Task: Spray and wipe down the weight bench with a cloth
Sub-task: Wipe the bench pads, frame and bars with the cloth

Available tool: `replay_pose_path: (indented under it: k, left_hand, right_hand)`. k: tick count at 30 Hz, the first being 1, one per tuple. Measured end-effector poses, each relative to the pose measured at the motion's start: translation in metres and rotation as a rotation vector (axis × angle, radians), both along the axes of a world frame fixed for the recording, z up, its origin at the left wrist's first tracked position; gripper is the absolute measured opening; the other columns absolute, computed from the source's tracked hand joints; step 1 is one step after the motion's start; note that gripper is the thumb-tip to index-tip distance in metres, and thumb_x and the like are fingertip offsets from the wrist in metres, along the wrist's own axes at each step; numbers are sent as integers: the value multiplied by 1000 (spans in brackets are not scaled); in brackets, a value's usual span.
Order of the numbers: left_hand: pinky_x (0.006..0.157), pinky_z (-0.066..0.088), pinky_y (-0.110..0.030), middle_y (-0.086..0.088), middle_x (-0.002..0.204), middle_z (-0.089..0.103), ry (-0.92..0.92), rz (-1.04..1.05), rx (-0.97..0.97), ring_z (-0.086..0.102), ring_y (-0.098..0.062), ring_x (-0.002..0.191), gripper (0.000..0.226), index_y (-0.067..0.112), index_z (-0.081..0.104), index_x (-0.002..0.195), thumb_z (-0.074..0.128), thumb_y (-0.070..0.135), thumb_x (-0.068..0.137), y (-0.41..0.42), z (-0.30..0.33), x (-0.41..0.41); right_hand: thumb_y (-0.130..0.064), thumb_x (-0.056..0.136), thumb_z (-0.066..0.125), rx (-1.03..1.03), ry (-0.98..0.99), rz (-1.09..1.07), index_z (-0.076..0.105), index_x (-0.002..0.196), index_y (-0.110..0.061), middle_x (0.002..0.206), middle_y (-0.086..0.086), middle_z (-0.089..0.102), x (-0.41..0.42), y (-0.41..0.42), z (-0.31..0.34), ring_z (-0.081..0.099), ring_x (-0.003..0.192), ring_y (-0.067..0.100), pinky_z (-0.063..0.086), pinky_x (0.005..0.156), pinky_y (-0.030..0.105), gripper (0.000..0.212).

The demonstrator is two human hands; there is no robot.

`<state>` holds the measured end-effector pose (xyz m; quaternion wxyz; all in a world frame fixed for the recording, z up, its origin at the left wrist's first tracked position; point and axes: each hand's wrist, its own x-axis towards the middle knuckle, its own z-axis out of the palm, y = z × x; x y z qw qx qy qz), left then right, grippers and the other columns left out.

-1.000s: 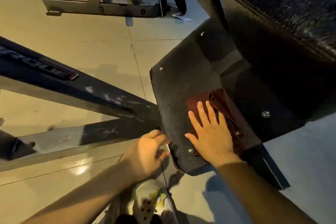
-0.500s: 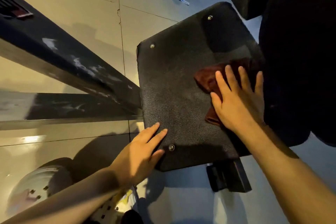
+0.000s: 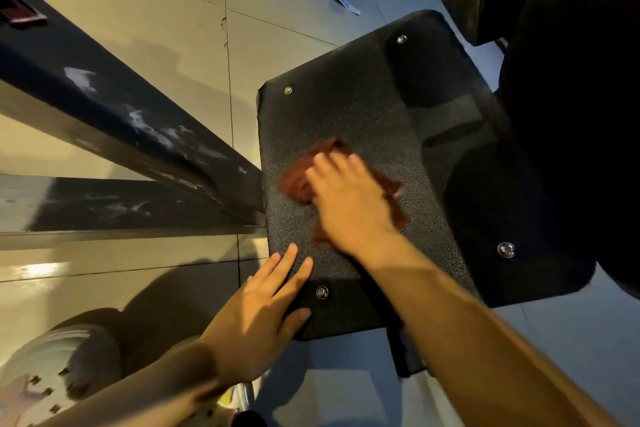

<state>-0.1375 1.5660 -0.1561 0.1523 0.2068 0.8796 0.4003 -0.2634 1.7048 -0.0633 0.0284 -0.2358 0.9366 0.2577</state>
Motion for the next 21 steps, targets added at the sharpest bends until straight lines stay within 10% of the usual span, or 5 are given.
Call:
replay_pose_path:
  k: [5,7,10,21]
  left_hand:
    - [119,8,-40,13,155,-20,-31,1,-8,-18,-11,143,80,39,-11,143,4,70,71,1,0,0]
    - [114,20,-44,3,160,4,96,39,-70,9,-21,146,79,31,11,152,15,63,81,0,3,-1]
    - [97,34,-49,-11,146,46,198,40,-147,52,-31,126,62,20,44,143,36,49,89,-1,2,1]
    - [90,52,-41,-12,125,64,326,-39,-369,65,-31,110,81,15,61,130,29,69,78,-2,-9,-2]
  right_hand:
    - [-34,104,34,-249,363,-539,17,155,-12,162,10,10,-5,65,92,10,148,28,9,117,40,58]
    - [-35,105,31,-313,366,-689,7,156,-11,163,8,1,-5,65,97,6,149,25,9,115,35,61]
    - [-41,102,34,-154,442,-552,17,154,-12,162,15,7,-9,63,80,6,148,32,11,117,45,62]
    - [-34,104,35,-19,-169,72,24,153,-17,162,9,14,7,-35,-36,6,150,25,3,120,39,52]
